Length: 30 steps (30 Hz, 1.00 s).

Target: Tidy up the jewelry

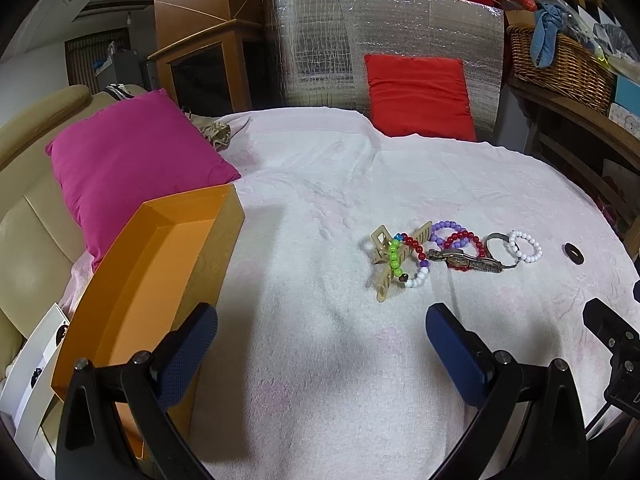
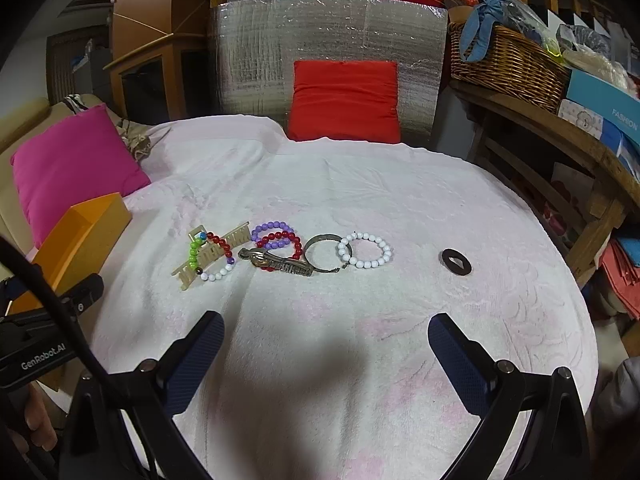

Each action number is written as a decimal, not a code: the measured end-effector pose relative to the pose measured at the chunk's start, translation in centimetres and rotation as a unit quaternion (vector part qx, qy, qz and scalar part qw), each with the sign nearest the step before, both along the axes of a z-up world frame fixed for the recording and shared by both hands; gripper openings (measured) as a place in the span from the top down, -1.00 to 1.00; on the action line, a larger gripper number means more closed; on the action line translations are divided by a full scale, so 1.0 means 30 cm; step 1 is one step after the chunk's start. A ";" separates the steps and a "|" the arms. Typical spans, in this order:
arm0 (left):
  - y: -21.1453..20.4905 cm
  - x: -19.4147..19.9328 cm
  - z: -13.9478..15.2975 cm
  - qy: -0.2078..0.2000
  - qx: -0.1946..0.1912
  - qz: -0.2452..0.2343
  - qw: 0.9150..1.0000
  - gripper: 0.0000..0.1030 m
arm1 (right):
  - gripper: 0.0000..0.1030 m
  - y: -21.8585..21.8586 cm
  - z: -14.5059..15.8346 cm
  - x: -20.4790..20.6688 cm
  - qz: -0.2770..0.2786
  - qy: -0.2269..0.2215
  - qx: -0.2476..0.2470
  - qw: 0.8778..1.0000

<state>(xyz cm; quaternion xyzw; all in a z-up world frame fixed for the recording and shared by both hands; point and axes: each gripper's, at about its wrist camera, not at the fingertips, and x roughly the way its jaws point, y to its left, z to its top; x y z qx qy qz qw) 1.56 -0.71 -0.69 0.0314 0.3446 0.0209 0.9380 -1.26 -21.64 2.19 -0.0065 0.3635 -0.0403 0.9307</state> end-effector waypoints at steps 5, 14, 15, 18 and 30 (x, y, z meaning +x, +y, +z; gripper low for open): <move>0.000 0.001 0.001 0.000 0.000 0.000 1.000 -1.00 | -1.00 0.001 -0.001 0.001 0.000 0.000 -0.001 1.000; -0.002 0.005 -0.001 0.004 0.001 -0.001 1.000 -1.00 | -1.00 -0.003 -0.003 0.013 -0.002 0.000 0.003 1.000; -0.003 0.005 -0.002 0.004 0.002 -0.001 1.000 -1.00 | -1.00 -0.004 -0.003 0.016 -0.002 0.000 0.003 1.000; -0.004 0.007 -0.005 0.006 0.001 -0.001 1.000 -1.00 | -1.00 -0.006 -0.006 0.027 -0.002 0.000 0.004 1.000; -0.024 0.026 -0.019 0.013 0.007 -0.003 1.000 -1.00 | -1.00 -0.036 -0.031 0.081 -0.010 0.000 0.018 1.000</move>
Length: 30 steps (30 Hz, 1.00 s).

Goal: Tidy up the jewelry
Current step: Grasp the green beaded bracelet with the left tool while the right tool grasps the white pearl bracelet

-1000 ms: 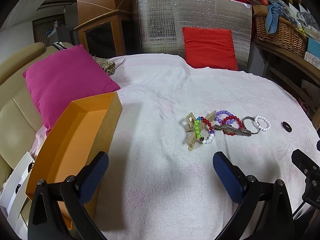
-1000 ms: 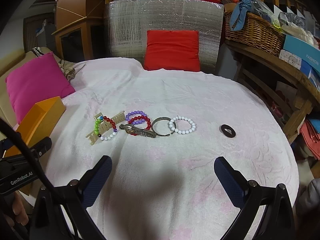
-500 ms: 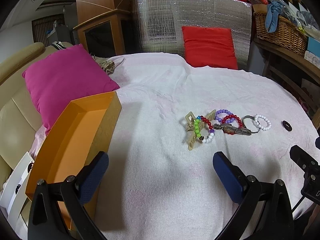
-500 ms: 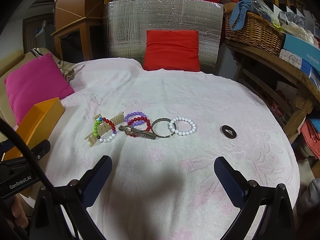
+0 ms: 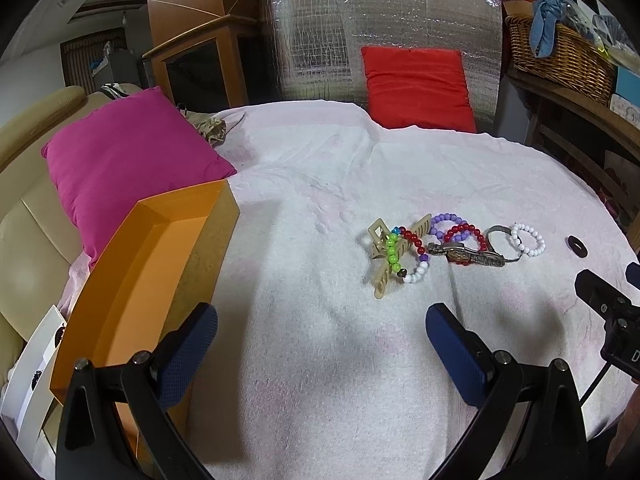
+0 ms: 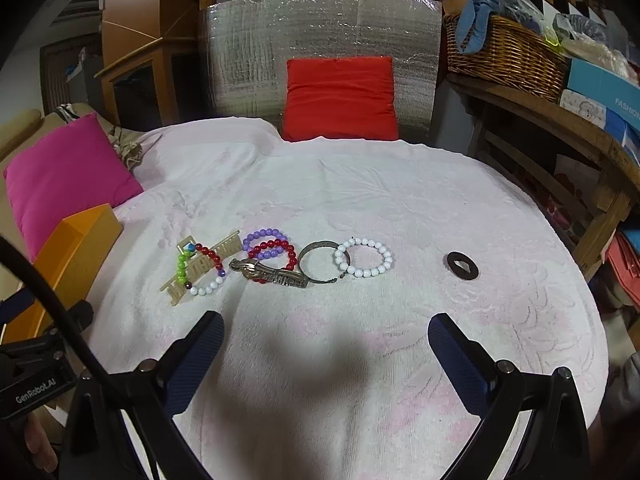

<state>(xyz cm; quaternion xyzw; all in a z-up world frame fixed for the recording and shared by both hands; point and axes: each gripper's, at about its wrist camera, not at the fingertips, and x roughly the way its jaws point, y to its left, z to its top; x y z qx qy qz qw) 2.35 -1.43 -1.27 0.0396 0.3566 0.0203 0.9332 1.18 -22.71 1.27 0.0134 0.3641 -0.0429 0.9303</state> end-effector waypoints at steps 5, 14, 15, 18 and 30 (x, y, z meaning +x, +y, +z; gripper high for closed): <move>-0.012 0.007 -0.008 0.003 0.004 -0.001 1.000 -1.00 | -1.00 -0.016 -0.014 0.016 -0.002 0.002 0.007 1.000; -0.012 0.134 -0.018 0.048 -0.038 -0.008 0.998 -1.00 | -1.00 -0.162 -0.055 0.080 0.018 0.001 0.088 0.996; -0.013 0.162 -0.015 0.050 -0.043 -0.009 0.998 -1.00 | -1.00 -0.210 -0.064 0.104 0.017 0.009 0.122 0.992; -0.025 0.275 -0.021 0.068 -0.067 -0.027 0.995 -1.00 | -0.87 -0.344 -0.099 0.171 -0.006 0.029 0.210 0.977; 0.016 0.423 -0.169 0.127 -0.120 -0.040 0.984 -0.42 | 0.09 -0.457 -0.267 0.457 -0.045 0.110 0.324 0.939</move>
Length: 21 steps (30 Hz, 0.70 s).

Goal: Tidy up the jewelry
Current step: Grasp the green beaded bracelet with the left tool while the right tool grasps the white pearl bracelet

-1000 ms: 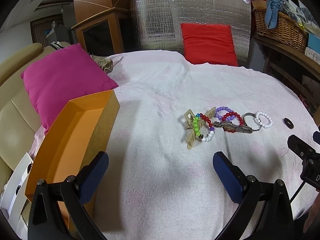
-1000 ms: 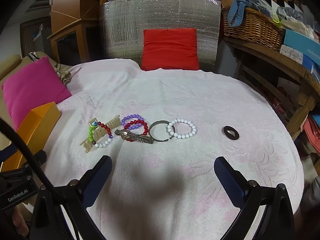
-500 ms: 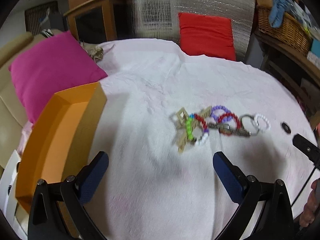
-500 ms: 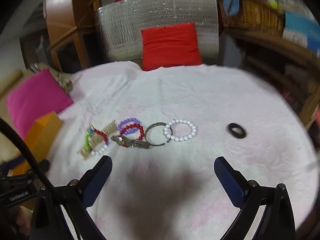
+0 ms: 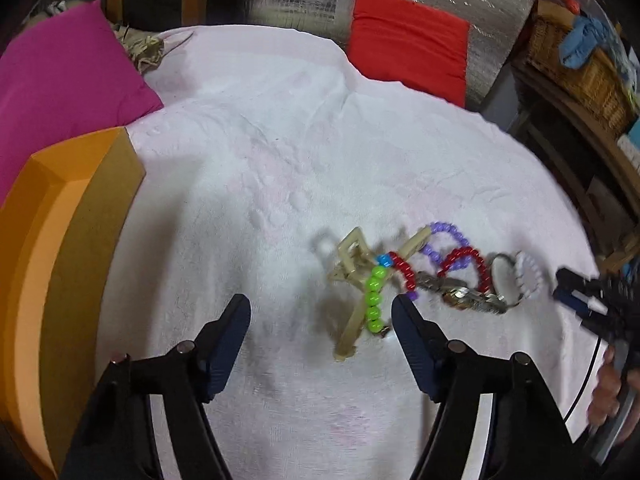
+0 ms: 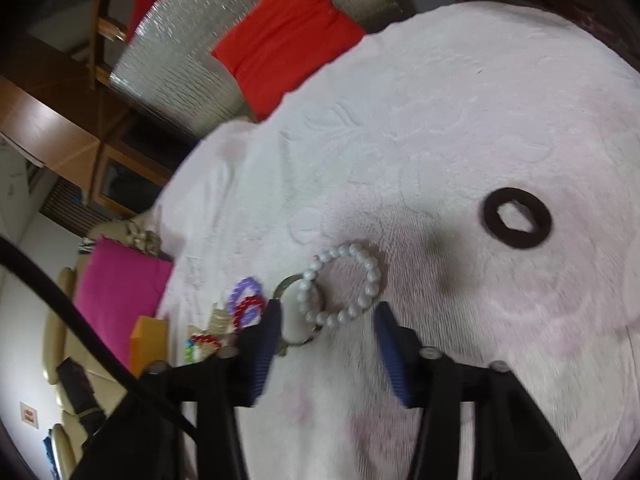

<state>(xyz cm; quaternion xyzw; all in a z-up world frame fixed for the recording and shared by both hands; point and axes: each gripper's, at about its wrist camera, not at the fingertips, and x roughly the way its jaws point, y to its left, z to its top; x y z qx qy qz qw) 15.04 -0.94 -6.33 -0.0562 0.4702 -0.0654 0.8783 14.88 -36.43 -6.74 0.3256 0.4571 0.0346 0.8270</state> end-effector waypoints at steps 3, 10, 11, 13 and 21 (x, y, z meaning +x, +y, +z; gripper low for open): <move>0.004 0.003 -0.011 0.008 0.003 -0.009 1.000 -0.42 | 0.20 0.013 -0.021 0.054 -0.019 0.016 -0.041 0.999; -0.028 0.041 -0.018 0.018 -0.011 -0.035 0.999 -0.44 | 0.68 0.056 -0.062 0.121 -0.029 0.033 -0.132 0.990; -0.043 0.049 -0.019 0.018 -0.014 -0.042 0.999 -0.44 | 0.75 0.053 -0.062 0.119 -0.032 0.032 -0.135 0.990; -0.071 0.058 -0.025 0.020 -0.023 -0.055 0.998 -0.44 | 0.79 0.043 -0.059 0.112 -0.034 0.029 -0.131 0.990; -0.100 0.069 -0.040 0.022 -0.045 -0.069 0.996 0.50 | 0.79 0.018 0.016 0.022 -0.044 -0.015 -0.131 0.990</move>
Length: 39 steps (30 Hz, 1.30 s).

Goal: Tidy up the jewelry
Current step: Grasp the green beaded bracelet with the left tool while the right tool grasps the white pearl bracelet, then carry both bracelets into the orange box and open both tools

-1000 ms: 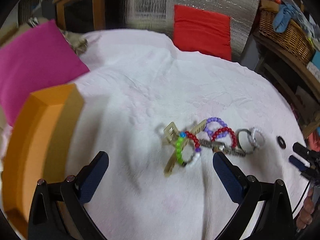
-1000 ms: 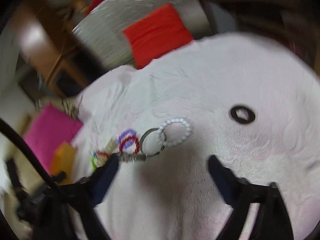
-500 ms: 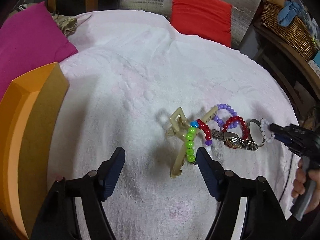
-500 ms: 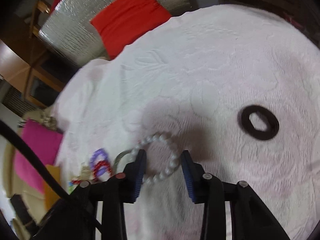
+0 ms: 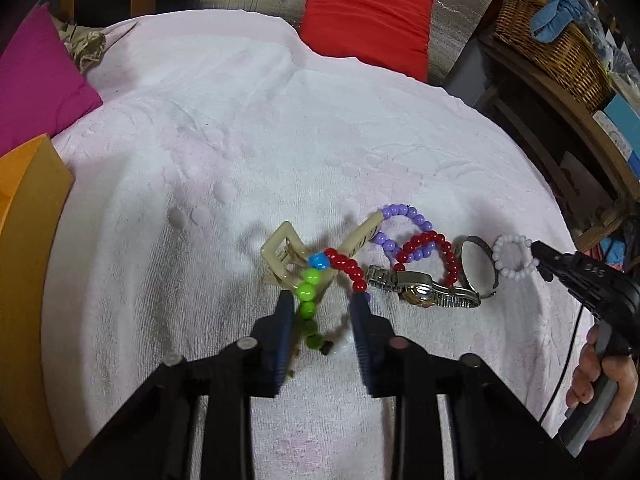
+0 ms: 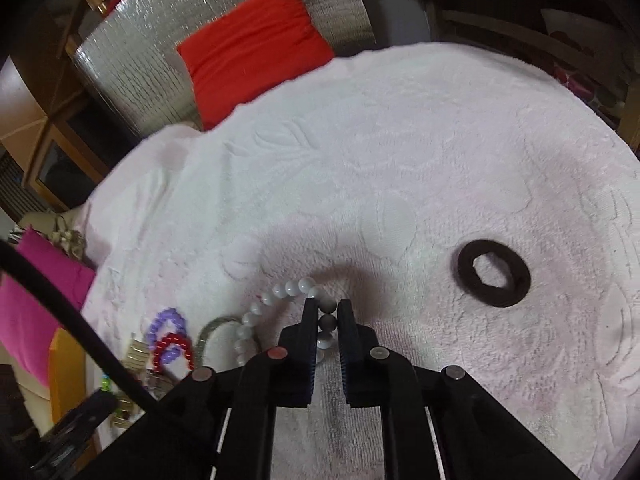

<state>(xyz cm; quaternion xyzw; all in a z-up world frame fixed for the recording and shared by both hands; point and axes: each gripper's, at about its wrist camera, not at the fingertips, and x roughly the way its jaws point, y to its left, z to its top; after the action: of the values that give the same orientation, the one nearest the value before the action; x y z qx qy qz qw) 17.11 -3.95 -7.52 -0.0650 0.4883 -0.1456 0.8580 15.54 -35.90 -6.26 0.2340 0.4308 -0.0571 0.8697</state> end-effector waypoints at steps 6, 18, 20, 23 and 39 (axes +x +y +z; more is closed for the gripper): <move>-0.031 -0.049 -0.001 -0.001 -0.039 -0.052 0.998 0.82 | 0.79 -0.016 0.066 -0.054 0.001 -0.044 0.016 0.999; 0.043 -0.125 0.102 -0.039 -0.061 -0.066 0.995 0.82 | 0.79 0.070 0.148 -0.084 0.060 -0.119 0.071 0.989; 0.075 -0.137 0.124 -0.049 -0.061 -0.054 0.995 0.82 | 0.79 0.106 0.154 -0.080 0.075 -0.126 0.074 0.986; 0.131 -0.154 0.159 -0.066 -0.060 -0.031 0.995 0.82 | 0.79 0.166 0.163 -0.085 0.101 -0.132 0.074 0.983; 0.545 -0.448 0.356 -0.162 -0.034 0.187 0.968 0.82 | 0.79 0.604 0.172 -0.158 0.251 -0.132 0.105 0.953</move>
<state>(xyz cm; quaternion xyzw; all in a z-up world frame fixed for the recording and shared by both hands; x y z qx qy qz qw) 3.66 12.39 3.15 -0.1597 0.3167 -0.0071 0.9350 10.80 -17.78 -1.11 0.2138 0.3603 0.2401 0.8757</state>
